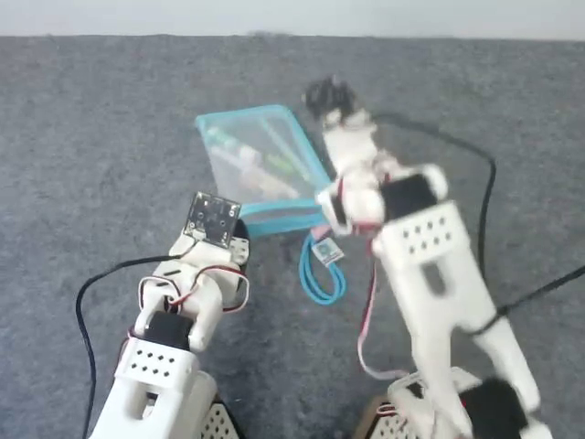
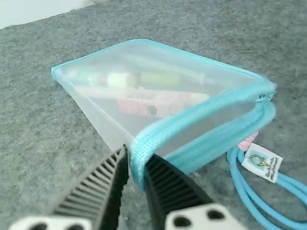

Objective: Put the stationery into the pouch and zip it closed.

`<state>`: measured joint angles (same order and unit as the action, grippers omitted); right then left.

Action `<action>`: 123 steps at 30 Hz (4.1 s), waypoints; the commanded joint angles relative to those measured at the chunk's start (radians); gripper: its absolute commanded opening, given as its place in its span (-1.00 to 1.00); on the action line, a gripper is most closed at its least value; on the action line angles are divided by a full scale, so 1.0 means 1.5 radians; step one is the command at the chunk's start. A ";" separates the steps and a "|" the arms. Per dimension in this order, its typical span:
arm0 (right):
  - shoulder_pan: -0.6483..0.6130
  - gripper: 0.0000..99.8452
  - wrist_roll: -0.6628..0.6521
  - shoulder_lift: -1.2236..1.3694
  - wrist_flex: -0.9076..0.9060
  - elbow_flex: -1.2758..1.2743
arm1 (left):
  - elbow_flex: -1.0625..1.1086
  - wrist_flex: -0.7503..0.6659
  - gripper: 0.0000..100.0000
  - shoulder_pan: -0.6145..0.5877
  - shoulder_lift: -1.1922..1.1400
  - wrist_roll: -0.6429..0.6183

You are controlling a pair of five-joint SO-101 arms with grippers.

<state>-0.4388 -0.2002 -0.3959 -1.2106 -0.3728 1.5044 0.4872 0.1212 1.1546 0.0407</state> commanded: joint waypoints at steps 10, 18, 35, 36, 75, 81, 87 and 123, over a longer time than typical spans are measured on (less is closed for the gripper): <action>-0.006 -0.69 0.076 -0.008 0.314 -0.276 | -0.019 -0.004 -0.98 0.000 0.002 0.000; -0.059 -0.69 0.164 0.100 0.393 -0.275 | -0.023 -0.004 -0.98 -0.003 0.002 0.000; -0.060 -0.69 0.328 0.121 0.426 -0.281 | -0.024 -0.004 -0.98 -0.003 0.002 0.001; -0.060 -0.69 0.328 0.122 0.429 -0.281 | -0.024 -0.004 -0.98 -0.003 0.002 0.001; -0.095 -0.70 0.415 0.052 0.408 -0.328 | -0.025 -0.004 -0.98 -0.004 0.002 0.000; -0.063 -0.69 0.432 0.078 0.475 -0.327 | -0.025 -0.004 -0.98 -0.001 0.002 0.000; -0.063 -0.69 0.398 0.150 0.571 -0.324 | -0.025 -0.004 -0.98 -0.004 0.002 0.000; 0.002 -0.99 -0.015 -0.162 0.234 -0.329 | -0.025 -0.003 -0.98 -0.003 0.002 -0.001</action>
<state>-0.4388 -0.0621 -0.3882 -0.6782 -0.8961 1.5044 0.4872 0.1135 1.1546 0.0361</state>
